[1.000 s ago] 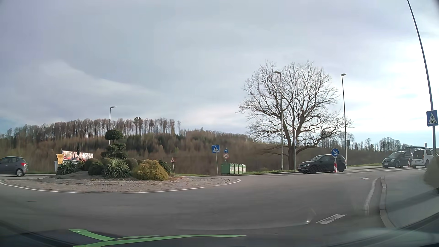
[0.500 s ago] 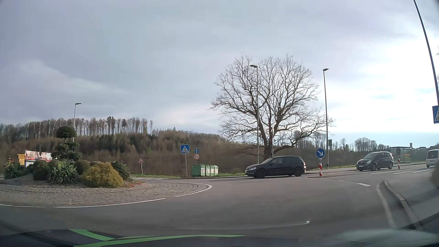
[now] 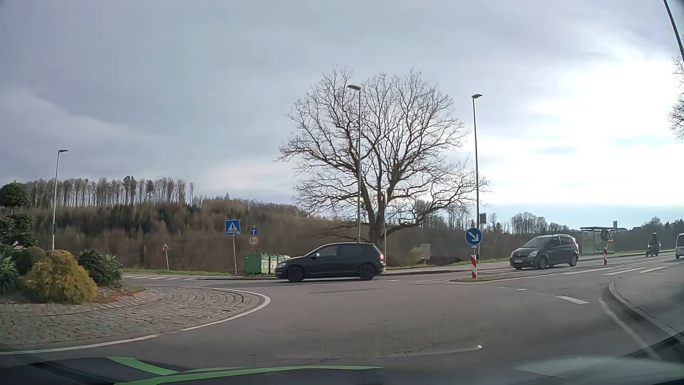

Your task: Follow the waypoints while adhering to traffic rules and regulations

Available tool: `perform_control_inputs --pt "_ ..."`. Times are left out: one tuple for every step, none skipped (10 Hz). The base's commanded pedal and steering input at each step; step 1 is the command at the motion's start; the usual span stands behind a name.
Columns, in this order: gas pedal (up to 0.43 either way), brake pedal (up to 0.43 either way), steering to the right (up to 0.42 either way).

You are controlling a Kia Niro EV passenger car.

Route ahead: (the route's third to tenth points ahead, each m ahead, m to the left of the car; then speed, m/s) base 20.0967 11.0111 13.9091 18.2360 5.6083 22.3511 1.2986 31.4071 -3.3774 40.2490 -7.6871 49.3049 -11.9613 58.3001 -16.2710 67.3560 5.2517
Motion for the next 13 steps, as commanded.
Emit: perform_control_inputs --pt "0.118 0.0 0.123" --pt "0.11 0.0 0.102" --pt "0.067 0.0 0.086" --pt "0.0 0.0 0.06" --pt "0.0 0.0 0.036" --pt "0.0 0.0 0.018" --pt "0.0 0.0 0.002" --pt "0.0 0.0 -0.023" --pt "0.0 0.0 -0.049" --pt "0.0 0.0 -0.08" --pt "0.0 0.0 -0.106" --pt "0.0 0.0 -0.14" --pt "0.0 0.0 -0.174"
